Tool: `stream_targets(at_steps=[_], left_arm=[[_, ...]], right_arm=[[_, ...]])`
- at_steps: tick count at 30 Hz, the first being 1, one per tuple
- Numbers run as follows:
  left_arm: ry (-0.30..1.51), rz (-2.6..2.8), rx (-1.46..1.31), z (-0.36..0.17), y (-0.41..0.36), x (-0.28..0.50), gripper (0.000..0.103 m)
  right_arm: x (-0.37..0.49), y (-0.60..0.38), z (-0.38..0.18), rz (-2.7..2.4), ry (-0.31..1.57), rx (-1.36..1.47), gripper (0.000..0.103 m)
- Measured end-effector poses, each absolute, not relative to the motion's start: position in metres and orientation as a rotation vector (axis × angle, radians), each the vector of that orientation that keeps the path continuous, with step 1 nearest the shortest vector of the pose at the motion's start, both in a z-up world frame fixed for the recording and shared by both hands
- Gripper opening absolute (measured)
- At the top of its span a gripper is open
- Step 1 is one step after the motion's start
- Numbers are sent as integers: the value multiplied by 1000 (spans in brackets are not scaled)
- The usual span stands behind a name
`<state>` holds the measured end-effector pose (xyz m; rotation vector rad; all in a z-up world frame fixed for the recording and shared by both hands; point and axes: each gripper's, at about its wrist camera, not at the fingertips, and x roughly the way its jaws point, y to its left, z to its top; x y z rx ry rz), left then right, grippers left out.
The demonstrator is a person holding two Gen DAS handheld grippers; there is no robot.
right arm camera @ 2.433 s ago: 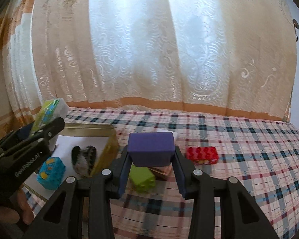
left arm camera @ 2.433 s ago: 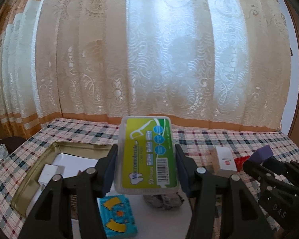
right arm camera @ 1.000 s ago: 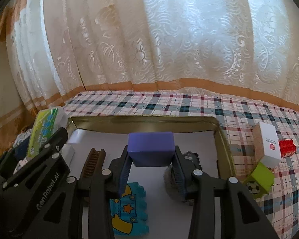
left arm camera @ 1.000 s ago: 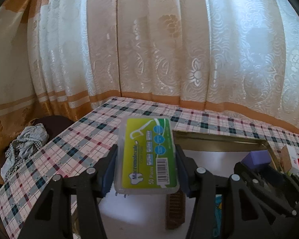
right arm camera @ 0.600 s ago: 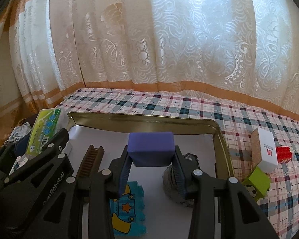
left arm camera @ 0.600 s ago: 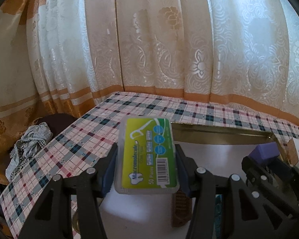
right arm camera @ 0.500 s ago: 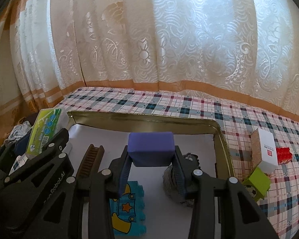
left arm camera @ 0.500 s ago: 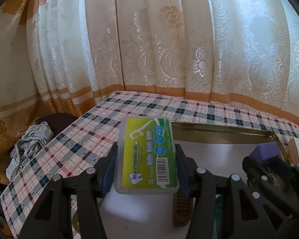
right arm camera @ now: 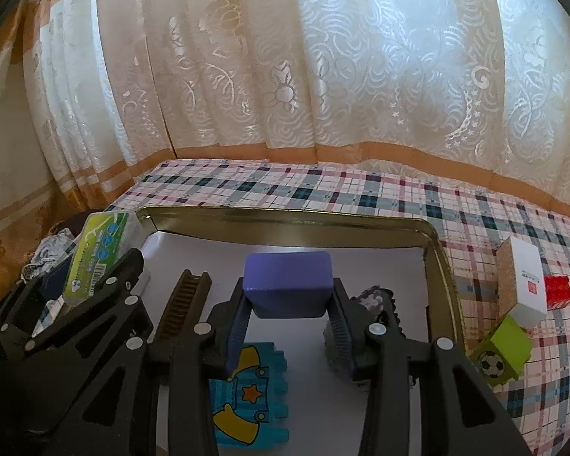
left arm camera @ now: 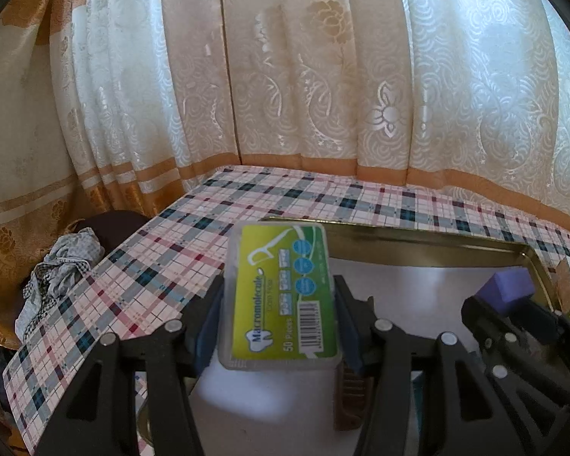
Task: Organize rigid objects
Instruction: 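Release the floss box with the left tool while the right tool releases the purple block in the tray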
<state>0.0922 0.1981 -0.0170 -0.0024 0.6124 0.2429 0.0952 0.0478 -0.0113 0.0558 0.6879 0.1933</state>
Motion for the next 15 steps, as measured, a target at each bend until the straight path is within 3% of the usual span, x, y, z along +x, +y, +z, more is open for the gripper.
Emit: stream_targets(at_steps=[5, 8, 10, 13, 15], left_arm=[[611, 255, -1, -17, 198, 93, 57], [580, 267, -14, -13, 200, 89, 80], [553, 284, -22, -9, 201, 86, 97], [527, 287, -46, -6, 204, 82, 102], [528, 289, -29, -6, 201, 83, 102]], right_arm=[[95, 45, -10, 247, 679, 95, 46], [91, 39, -5, 242, 643, 115, 48], [86, 32, -1, 227, 608, 135, 57], [79, 22, 4, 207, 560, 170, 73], [75, 18, 8, 199, 531, 184, 75]])
